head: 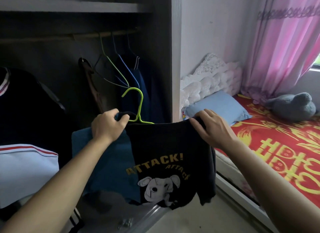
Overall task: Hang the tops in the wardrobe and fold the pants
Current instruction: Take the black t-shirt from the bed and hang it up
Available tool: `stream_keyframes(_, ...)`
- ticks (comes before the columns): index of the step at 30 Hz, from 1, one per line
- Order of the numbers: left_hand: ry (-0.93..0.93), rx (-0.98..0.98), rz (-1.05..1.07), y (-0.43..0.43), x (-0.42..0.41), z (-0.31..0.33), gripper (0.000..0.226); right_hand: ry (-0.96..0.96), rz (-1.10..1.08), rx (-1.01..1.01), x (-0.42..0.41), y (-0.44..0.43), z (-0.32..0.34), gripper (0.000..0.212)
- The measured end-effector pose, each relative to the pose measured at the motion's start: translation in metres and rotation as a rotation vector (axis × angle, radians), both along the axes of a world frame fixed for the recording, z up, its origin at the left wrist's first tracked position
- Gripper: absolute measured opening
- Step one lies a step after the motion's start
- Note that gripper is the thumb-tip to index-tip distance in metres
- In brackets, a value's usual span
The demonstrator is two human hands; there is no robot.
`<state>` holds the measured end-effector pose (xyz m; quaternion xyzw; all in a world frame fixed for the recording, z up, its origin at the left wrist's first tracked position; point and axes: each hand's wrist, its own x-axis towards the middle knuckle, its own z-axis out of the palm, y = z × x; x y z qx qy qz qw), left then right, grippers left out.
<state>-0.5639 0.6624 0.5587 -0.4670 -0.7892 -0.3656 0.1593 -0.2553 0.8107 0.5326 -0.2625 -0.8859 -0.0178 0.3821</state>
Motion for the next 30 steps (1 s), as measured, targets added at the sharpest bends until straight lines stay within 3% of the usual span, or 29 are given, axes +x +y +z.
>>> stream_keyframes(3,-0.068,-0.004,-0.022,0.012,0.018,0.002,0.040,-0.019,0.065,-0.038,-0.019,-0.004,0.013,0.032)
stream_keyframes(8,-0.198,-0.019,-0.047,0.031,0.051,0.007,0.028,-0.247,0.106,0.011,-0.051,-0.003,0.027,0.045)
stream_keyframes(13,-0.273,-0.126,-0.240,0.032,0.045,0.002,0.021,-0.315,0.066,0.101,-0.055,0.020,0.028,0.017)
stream_keyframes(15,-0.186,-0.169,-0.198,0.029,0.027,0.003,0.018,-0.348,0.077,0.055,-0.046,0.028,0.025,0.012)
stream_keyframes(18,-0.047,-0.171,-0.053,0.022,0.004,0.004,0.010,-0.293,0.116,-0.154,-0.035,0.027,0.021,0.027)
stream_keyframes(21,-0.038,-0.221,-0.002,0.024,0.002,0.002,0.007,-0.321,0.131,-0.114,-0.043,0.022,0.016,0.030)
stream_keyframes(26,-0.038,-0.170,-0.145,0.033,0.006,0.011,0.012,-0.688,0.190,-0.105,-0.064,0.013,0.013,0.033)
stream_keyframes(28,-0.012,-0.169,-0.208,0.035,0.006,0.013,0.011,-0.574,0.191,-0.185,-0.067,0.015,0.019,0.027)
stream_keyframes(30,-0.011,-0.200,-0.215,0.035,-0.001,0.012,0.006,-0.334,0.163,-0.307,-0.069,0.019,0.033,0.022)
